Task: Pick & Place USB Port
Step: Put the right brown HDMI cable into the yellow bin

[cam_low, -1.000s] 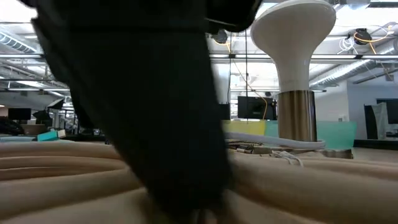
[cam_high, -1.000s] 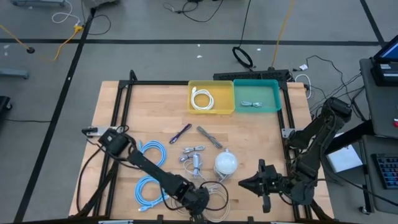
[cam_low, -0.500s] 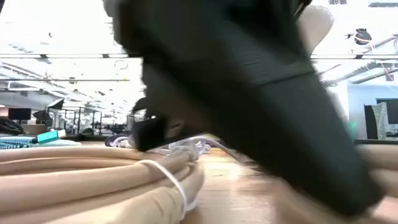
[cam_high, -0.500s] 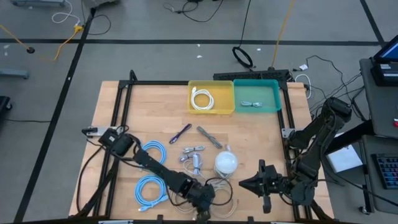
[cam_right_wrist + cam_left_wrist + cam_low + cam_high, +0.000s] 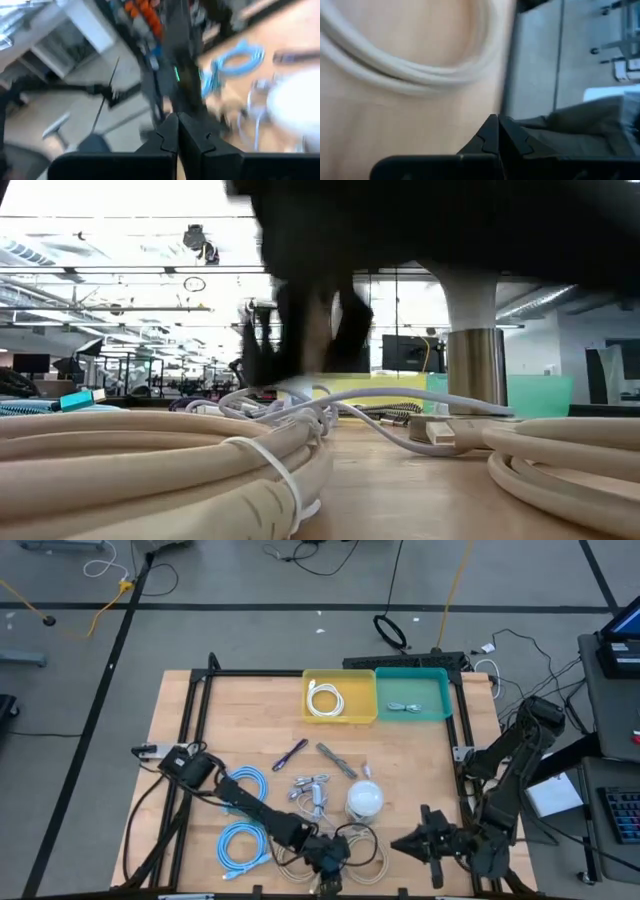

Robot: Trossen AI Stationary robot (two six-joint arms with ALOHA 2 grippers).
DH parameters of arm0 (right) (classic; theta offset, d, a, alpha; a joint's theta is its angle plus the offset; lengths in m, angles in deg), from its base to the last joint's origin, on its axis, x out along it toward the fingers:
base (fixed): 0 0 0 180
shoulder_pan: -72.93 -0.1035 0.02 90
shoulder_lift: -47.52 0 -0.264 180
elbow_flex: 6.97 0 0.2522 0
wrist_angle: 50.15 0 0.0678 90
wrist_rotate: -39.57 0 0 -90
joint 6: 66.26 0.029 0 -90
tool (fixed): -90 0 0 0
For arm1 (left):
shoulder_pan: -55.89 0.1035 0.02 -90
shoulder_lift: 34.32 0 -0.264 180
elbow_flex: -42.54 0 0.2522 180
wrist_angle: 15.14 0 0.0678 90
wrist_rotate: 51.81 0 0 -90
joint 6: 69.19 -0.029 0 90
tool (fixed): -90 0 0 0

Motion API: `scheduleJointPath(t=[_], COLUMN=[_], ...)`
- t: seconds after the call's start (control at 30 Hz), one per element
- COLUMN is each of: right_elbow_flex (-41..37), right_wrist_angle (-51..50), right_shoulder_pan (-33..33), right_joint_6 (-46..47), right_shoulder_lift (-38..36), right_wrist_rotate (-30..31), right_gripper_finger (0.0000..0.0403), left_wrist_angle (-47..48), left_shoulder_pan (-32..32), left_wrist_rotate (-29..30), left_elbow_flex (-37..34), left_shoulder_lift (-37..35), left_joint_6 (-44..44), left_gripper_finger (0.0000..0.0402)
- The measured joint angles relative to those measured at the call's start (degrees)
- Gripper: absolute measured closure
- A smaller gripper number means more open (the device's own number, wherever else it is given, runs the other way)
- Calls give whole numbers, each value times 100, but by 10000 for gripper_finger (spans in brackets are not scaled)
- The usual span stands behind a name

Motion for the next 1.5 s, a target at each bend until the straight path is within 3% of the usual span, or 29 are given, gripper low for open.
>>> scheduleJointPath(t=[0.13,0.27,0.4,0.57,0.7,0.77,0.93,1.0,1.07,1.23,1.5], right_elbow_flex=[0,-12,-272,-627,-655,-439,1334,2015,2480,2712,2063], right_wrist_angle=[-1375,-1848,-393,2300,2423,1111,-5064,-6465,-6915,-6008,-3263], right_shoulder_pan=[-176,-255,-256,-121,171,265,332,384,501,852,976], right_joint_6=[1648,2576,2520,2419,2870,3282,4622,4922,4726,3773,2495], right_shoulder_lift=[163,589,1164,1733,1814,1709,1728,1773,1774,1785,1776], right_wrist_rotate=[-997,-2054,-2971,-3105,-3482,-3292,-2514,-2204,-1979,-2429,-2353], right_gripper_finger=[403,403,397,387,386,387,400,397,397,402,401], left_wrist_angle=[379,1533,2540,3003,3111,3180,3266,3238,3338,3383,3427], left_shoulder_pan=[-278,-506,-679,-851,-975,-1089,-1307,-1351,-1428,-1506,-1577], left_wrist_rotate=[334,1263,2177,3014,3355,3540,3743,3775,3825,3855,4056], left_elbow_flex=[57,55,57,59,59,59,53,46,42,45,44], left_shoulder_lift=[-556,-1245,-1932,-2431,-2555,-2547,-2434,-2350,-2303,-2212,-2170], left_joint_6=[27,36,132,265,398,493,757,916,1048,1235,1307], left_gripper_finger=[401,401,401,401,401,401,401,401,401,401,401])
